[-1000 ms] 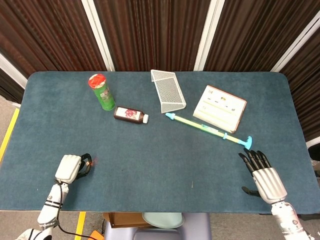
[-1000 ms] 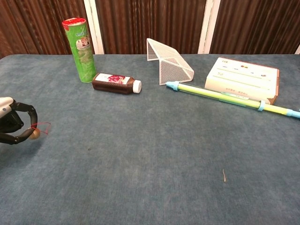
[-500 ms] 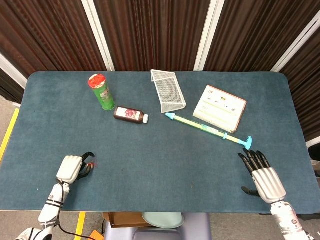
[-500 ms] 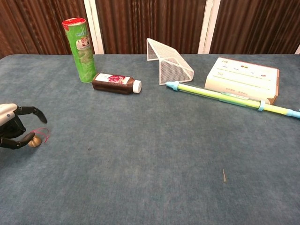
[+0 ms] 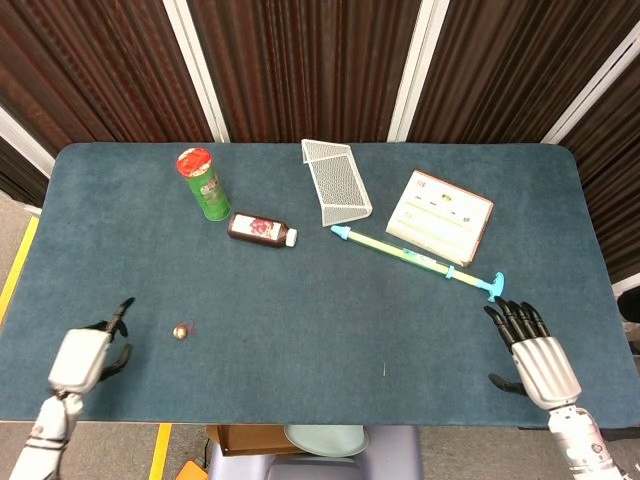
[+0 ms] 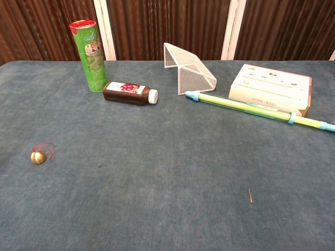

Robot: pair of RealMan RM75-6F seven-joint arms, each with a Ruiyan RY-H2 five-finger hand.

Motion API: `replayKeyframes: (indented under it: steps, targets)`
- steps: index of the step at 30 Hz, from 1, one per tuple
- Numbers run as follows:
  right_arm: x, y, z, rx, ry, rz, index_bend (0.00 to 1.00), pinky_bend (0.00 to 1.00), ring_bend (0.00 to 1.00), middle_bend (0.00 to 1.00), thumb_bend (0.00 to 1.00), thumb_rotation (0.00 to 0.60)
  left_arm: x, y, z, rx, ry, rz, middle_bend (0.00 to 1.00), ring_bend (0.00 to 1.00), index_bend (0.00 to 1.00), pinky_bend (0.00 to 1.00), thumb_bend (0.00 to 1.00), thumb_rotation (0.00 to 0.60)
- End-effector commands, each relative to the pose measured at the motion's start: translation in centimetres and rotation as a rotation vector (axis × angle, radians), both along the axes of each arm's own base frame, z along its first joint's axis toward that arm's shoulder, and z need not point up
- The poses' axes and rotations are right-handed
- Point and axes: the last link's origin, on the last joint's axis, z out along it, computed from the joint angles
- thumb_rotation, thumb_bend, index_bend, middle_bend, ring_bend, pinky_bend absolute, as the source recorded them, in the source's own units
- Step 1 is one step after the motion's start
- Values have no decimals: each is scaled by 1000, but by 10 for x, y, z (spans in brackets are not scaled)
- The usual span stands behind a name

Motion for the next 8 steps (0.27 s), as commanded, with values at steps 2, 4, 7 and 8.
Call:
replayKeyframes:
  steps: [2, 4, 7, 8]
  targets:
    - [2, 3, 2, -5, 8, 8, 0, 0, 0, 0, 181, 600, 6, -59, 49, 73, -92, -62, 0, 0, 28, 4, 440, 600]
    - [1, 4, 2, -3, 13, 6, 0, 0, 0, 0, 181, 600, 4, -59, 53, 74, -88, -56, 0, 0, 29, 0, 433, 600]
    - [1, 6, 4, -4, 15, 4, 0, 0, 0, 0, 181, 600, 3, -57, 53, 60, -66, -49, 0, 0, 30, 0, 432, 600]
    - [1, 6, 4, -5, 16, 4, 0, 0, 0, 0, 180, 600, 4, -57, 53, 56, -61, -51, 0, 0, 30, 0, 431, 600]
